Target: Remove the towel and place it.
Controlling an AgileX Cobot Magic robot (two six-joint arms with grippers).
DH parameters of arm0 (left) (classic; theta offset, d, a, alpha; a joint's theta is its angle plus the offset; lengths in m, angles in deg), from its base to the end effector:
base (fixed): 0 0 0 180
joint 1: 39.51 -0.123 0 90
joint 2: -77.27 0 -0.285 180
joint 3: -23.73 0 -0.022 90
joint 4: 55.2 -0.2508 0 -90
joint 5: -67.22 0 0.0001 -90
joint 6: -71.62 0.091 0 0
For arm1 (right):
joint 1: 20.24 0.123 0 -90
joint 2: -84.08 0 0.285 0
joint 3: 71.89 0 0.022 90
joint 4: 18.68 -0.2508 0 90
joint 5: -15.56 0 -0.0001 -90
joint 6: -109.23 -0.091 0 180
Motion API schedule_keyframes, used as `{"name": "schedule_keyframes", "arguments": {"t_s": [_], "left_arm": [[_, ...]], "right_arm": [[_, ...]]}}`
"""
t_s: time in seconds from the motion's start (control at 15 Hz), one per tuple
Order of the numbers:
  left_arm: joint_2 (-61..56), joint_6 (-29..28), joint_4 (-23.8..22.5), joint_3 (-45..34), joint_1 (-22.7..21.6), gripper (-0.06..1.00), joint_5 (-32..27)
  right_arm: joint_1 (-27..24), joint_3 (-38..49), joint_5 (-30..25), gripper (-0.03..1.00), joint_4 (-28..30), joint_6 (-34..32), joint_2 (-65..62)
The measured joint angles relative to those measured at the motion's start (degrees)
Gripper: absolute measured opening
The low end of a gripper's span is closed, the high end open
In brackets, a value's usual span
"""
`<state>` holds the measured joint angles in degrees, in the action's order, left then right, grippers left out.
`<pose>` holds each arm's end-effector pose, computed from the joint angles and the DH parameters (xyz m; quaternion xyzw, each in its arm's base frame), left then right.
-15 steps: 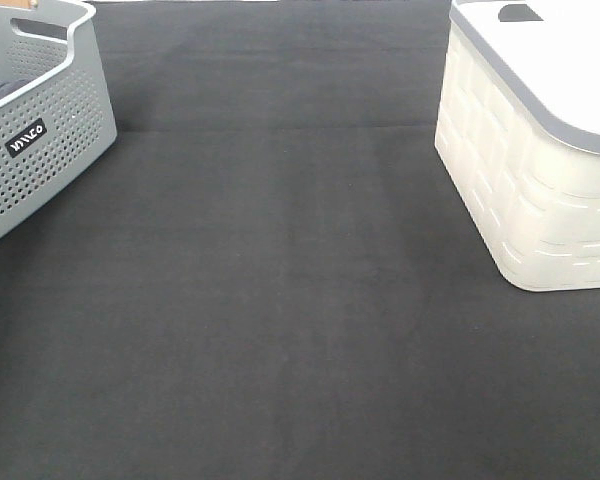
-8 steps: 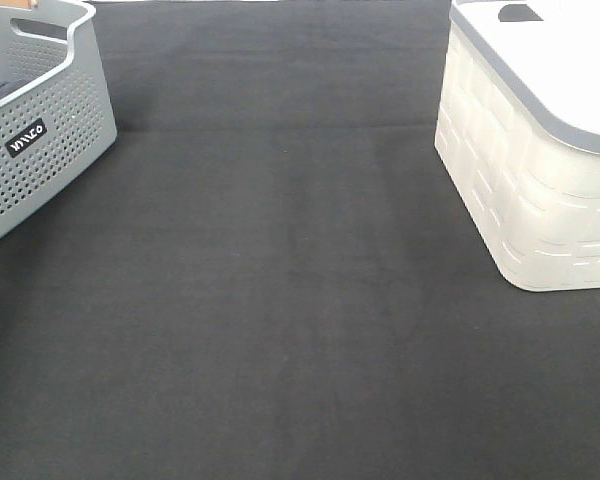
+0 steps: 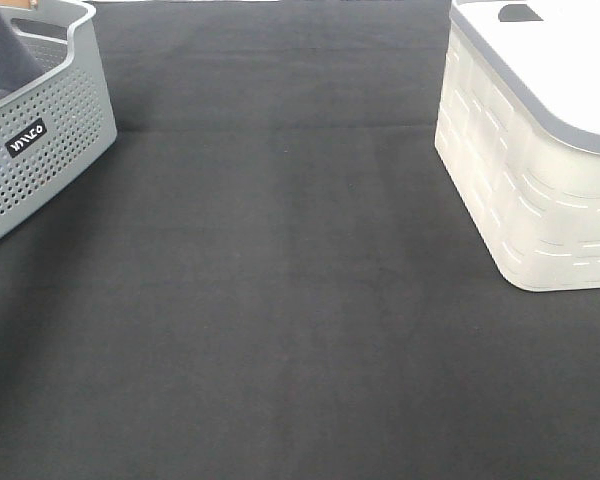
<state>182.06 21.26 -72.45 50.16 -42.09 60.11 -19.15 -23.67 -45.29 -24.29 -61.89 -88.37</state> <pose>0.4040 0.0216 0.4783 -0.2209 0.6395 -0.1826 0.7133 -0.0066 0.0076 0.2792 -0.0760 0.8465 0.0131 0.5268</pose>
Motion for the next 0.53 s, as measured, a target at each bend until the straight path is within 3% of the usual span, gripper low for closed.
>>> {"name": "schedule_keyframes", "arguments": {"t_s": [0.27,0.33,0.53], "left_arm": [[-0.7,1.5,-3.0,7.7,6.9,0.00,2.6],[-0.8,5.0,-3.3,11.5,11.1,0.00,2.6],[-0.9,10.8,-3.6,14.6,15.9,0.00,2.6]], "right_arm": [[0.0,0.0,0.0,0.75,0.1,-0.2,0.0],[0.0,0.0,0.0,0.75,0.1,-0.5,0.0],[0.0,0.0,0.0,0.75,0.1,-0.5,0.0]]}}
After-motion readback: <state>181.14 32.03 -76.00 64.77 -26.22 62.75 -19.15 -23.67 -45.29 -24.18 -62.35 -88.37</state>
